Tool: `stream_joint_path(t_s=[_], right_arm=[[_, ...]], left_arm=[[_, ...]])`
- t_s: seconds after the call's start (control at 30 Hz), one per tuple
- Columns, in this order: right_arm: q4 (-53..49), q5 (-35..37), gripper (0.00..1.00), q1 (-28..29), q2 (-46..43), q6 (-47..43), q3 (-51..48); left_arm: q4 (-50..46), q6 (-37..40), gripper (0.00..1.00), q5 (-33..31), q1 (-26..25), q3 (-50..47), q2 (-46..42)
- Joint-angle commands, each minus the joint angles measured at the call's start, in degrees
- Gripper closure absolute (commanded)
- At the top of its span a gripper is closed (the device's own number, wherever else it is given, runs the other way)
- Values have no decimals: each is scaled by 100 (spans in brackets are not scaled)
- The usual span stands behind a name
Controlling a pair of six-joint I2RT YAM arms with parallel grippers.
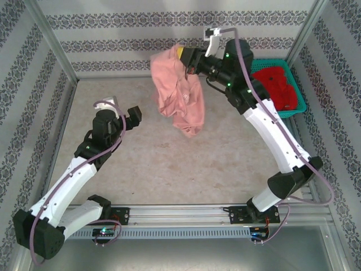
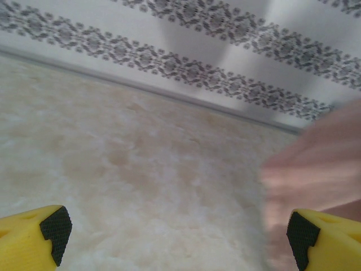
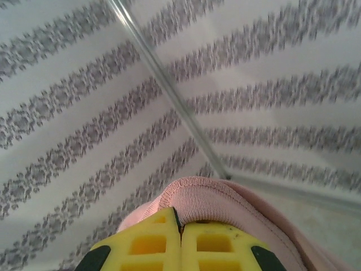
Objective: Fold the inside-out t-shirt
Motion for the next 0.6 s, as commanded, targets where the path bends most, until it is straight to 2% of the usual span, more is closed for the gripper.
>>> stream_joint_path(t_s=[0.0, 0.07, 0.17, 0.23, 0.3, 0.37, 0.43, 0.5, 0.57], right_arm=[[1, -118, 100, -574, -158, 618, -703], [-117, -45, 98, -1067, 116, 777, -1223], [-1075, 426, 62, -1688, 1164, 62, -899], [-2125, 953, 49, -1884, 1898, -690, -229], [-2465, 1256, 43, -1819, 1941, -1165, -279], [-2029, 1380, 34, -1443, 1434, -1466, -1202], [-1707, 1540, 30, -1056, 1062, -1661, -1924], [-1402, 1393, 28, -746, 894, -1706, -2423], [-1163, 1086, 28, -506, 1001, -1632, -2576]], left_arm=[[-339, 1, 0, -342, -31, -162, -164], [-207, -26, 0, 28, -25, -281, -114], [155, -85, 0, 781, -34, -494, 255], [236, -89, 0, 1238, -34, -439, 703], [135, -63, 0, 1465, -33, -271, 1128], [119, 74, 0, 1663, -26, -122, 1574], [100, 267, 0, 2030, -25, 141, 2074], [46, 393, 0, 2295, -11, 427, 2628], [-107, 459, 3, 2181, 25, 657, 3078]])
